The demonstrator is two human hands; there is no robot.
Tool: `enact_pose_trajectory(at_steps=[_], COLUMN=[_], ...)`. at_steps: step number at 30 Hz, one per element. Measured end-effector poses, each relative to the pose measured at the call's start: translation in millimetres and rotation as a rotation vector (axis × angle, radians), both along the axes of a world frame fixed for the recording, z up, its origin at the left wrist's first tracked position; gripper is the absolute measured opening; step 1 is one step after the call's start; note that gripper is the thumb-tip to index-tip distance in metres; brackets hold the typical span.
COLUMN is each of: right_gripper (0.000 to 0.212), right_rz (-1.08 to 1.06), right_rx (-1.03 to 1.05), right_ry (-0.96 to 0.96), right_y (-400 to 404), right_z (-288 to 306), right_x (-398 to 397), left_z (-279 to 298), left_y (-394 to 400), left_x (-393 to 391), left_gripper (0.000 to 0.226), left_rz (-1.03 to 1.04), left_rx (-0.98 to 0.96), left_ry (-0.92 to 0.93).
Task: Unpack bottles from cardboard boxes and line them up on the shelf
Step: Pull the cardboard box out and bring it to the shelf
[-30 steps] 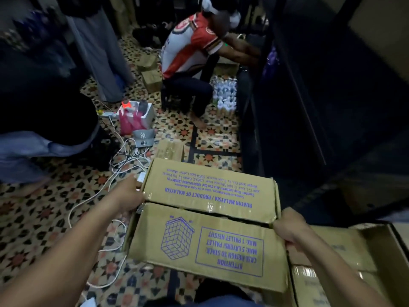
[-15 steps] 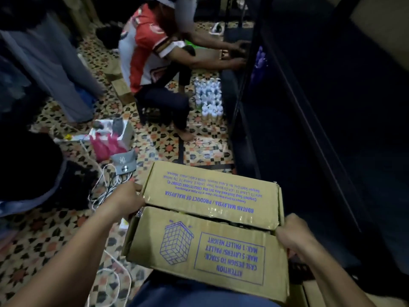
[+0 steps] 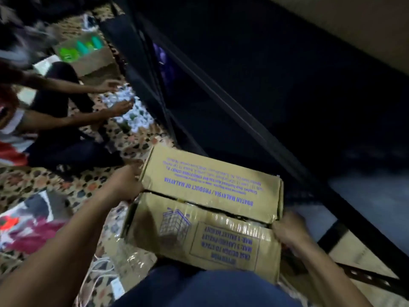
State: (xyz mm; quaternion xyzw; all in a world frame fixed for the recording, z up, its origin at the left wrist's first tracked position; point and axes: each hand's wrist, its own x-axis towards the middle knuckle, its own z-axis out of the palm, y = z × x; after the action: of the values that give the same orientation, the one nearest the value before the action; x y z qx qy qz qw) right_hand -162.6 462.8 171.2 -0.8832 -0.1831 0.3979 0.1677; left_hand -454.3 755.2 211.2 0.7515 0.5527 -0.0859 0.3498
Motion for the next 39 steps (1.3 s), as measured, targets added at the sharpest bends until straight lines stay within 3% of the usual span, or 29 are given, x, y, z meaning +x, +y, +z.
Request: enact_pose_trajectory(at_steps=[2,5,12,16,20,26,31,34,39], right_gripper=[0.026,0.019,0.012,0.011,0.016,0.016,0.015,0.014,0.013], right_rz=[-0.096,-0.201,-0.382,-0.481,-0.49,-0.702,-0.672,-0.659,-0.662], right_rx=[-0.001,-0.052,-0.23,-0.302,-0.384,-0.292,-0.276,-0.253,-0.305], right_ry=[0.008,0.01,0.059,0.026,-0.019,0.069,0.116,0.087,0.095], right_y=[5.3,10.9,19.5,39.6,57.9,77.5,82.0,87.0,96.3], right_z=[-0.2,1.6,-14.1,-13.6,-20.2,-39.7,-112.1,-173.8,-298.9], right_x=[3.4,2.6,-7.5,-26.8,-45.8,-95.4,-106.4,-108.3,-104.7], left_z=[-7.0,-15.0,-80.0,-61.5,-69.4,-97.4,-162.9,-234.5,-364.1], left_y=[23.5,49.5,133.2,147.3,171.5,195.3,197.7,199.6,200.9], left_x=[25.4,55.6,93.9,130.0,136.5,127.3,120.8,115.6,120.0], left_gripper=[0.024,0.011,0.018,0.006,0.004,0.009,0.011,0.027,0.031], left_rz=[-0.061,-0.108,-0.353,-0.457,-0.51,-0.634,-0.627,-0.616,-0.62], left_rx=[-0.03,-0.085,-0.138,-0.122,-0.226,-0.286,-0.211,-0.18,-0.167], left_ry=[0.027,0.032,0.039,0.053,0.013,0.009,0.115,0.168,0.197])
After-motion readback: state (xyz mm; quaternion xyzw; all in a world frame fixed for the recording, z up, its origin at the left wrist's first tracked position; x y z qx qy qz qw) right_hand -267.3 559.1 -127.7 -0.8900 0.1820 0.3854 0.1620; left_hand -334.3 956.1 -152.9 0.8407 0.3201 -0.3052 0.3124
